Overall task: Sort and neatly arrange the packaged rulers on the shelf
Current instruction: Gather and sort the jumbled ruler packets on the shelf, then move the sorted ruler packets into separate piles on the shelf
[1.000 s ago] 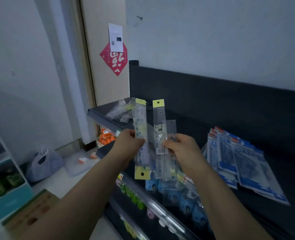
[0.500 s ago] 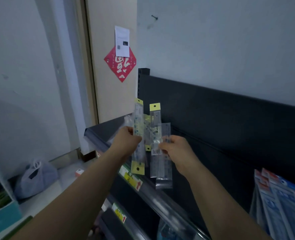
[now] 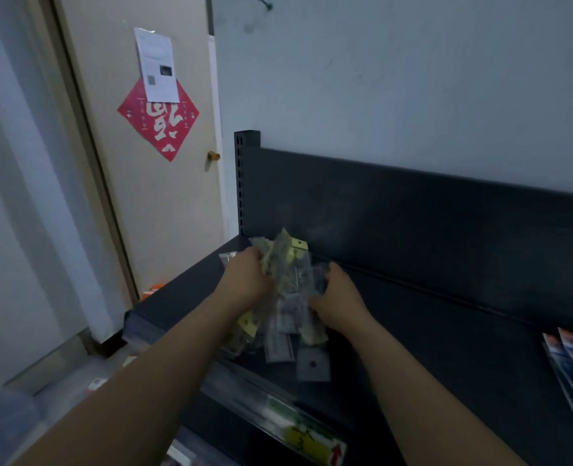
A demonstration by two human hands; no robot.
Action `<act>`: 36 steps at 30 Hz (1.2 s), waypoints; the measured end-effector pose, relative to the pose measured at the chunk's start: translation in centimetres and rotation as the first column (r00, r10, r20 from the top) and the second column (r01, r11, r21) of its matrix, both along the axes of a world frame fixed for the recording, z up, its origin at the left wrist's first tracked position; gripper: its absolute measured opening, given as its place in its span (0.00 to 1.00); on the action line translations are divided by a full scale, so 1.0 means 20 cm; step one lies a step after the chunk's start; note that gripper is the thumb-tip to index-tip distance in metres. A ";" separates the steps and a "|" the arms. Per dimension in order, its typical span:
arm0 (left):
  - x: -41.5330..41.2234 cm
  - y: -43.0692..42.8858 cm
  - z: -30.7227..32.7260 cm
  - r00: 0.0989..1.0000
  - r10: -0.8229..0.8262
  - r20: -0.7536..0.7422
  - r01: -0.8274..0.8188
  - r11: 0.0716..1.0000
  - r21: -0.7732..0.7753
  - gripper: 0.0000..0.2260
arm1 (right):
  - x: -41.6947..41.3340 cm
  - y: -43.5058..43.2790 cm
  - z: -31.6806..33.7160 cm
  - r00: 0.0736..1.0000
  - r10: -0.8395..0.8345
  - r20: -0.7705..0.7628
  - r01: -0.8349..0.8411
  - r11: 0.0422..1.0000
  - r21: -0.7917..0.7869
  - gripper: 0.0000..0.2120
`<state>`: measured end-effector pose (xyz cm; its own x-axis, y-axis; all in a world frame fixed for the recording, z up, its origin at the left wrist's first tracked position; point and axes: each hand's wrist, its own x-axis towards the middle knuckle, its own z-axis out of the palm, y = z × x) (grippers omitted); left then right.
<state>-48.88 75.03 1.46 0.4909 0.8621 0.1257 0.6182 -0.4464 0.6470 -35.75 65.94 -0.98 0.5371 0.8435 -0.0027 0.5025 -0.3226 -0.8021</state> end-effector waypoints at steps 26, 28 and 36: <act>0.30 -0.46 -0.06 0.847 -0.527 -0.060 0.515 0.789 0.334 0.17 | 0.09 -0.75 0.07 0.774 -0.324 0.543 0.356 0.933 0.050 0.24; 0.37 -0.60 -0.06 0.817 -0.574 -0.053 0.555 0.758 0.341 0.17 | 0.13 -0.90 0.08 0.744 -0.361 0.562 0.402 0.914 0.055 0.23; 0.71 -1.35 -0.03 0.690 -0.723 -0.025 0.694 0.652 0.304 0.14 | 0.34 -1.73 0.10 0.667 -0.461 0.585 0.559 0.829 0.017 0.17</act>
<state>-34.75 48.05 0.85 0.9119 0.1788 0.3694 -0.0150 -0.8850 0.4653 -28.96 31.42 1.04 0.8311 0.4508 0.3258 0.5501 -0.7524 -0.3622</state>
